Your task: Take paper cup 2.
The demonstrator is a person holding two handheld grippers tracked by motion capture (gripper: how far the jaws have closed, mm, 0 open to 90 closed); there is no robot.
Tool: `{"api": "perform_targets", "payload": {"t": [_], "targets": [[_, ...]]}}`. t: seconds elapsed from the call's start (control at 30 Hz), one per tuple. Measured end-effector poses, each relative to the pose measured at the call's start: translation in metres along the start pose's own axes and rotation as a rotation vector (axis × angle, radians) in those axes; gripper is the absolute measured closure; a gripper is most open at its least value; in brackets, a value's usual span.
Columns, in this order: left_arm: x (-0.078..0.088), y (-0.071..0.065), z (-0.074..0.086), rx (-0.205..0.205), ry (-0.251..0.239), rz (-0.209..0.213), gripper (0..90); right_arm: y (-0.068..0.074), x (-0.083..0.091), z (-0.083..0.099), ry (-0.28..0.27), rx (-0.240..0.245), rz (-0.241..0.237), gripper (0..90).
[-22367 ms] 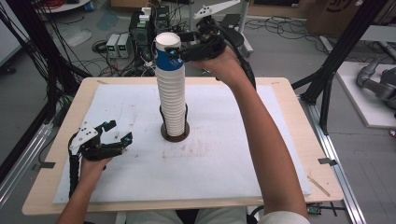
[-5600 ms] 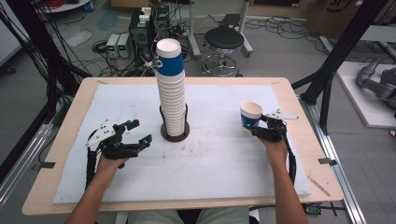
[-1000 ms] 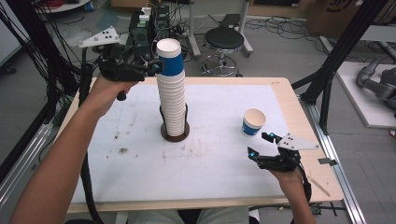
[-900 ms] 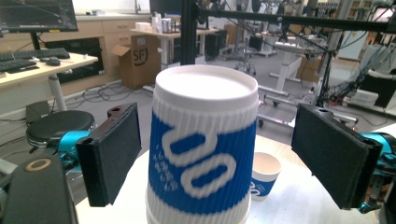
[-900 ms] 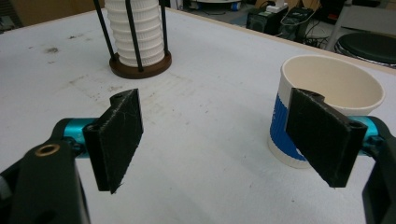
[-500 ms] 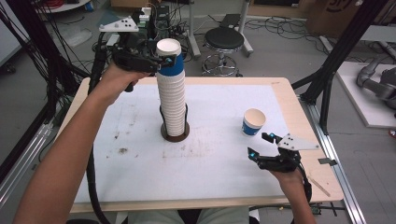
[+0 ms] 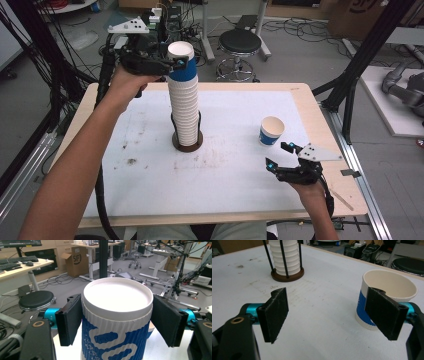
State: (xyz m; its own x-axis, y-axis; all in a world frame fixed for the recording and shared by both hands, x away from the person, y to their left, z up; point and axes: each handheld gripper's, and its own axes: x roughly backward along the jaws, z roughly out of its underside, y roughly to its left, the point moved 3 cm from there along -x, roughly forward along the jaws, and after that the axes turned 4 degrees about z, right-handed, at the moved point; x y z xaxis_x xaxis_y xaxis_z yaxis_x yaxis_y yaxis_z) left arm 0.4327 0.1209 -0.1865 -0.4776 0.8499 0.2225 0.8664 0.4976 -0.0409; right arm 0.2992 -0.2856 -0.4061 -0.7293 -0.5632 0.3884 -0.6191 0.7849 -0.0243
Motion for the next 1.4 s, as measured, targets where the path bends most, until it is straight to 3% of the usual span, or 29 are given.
{"api": "perform_targets", "payload": {"t": [0.7,0.93,1.13,1.4], "targets": [[0.0,-0.001,-0.009,-0.022,0.037,0.002,29.6,0.001,-0.001,0.0,0.002,0.0,-0.004,20.0],[0.002,-0.003,-0.017,-0.029,0.012,-0.004,30.2,0.001,-0.001,0.0,0.002,-0.002,-0.006,20.0],[0.01,-0.004,-0.031,-0.012,-0.042,0.008,30.2,0.001,-0.001,0.0,0.001,0.0,-0.006,20.0],[0.02,-0.008,-0.052,-0.02,-0.096,0.013,30.1,0.001,-0.001,0.0,0.0,-0.003,-0.009,20.0]]}}
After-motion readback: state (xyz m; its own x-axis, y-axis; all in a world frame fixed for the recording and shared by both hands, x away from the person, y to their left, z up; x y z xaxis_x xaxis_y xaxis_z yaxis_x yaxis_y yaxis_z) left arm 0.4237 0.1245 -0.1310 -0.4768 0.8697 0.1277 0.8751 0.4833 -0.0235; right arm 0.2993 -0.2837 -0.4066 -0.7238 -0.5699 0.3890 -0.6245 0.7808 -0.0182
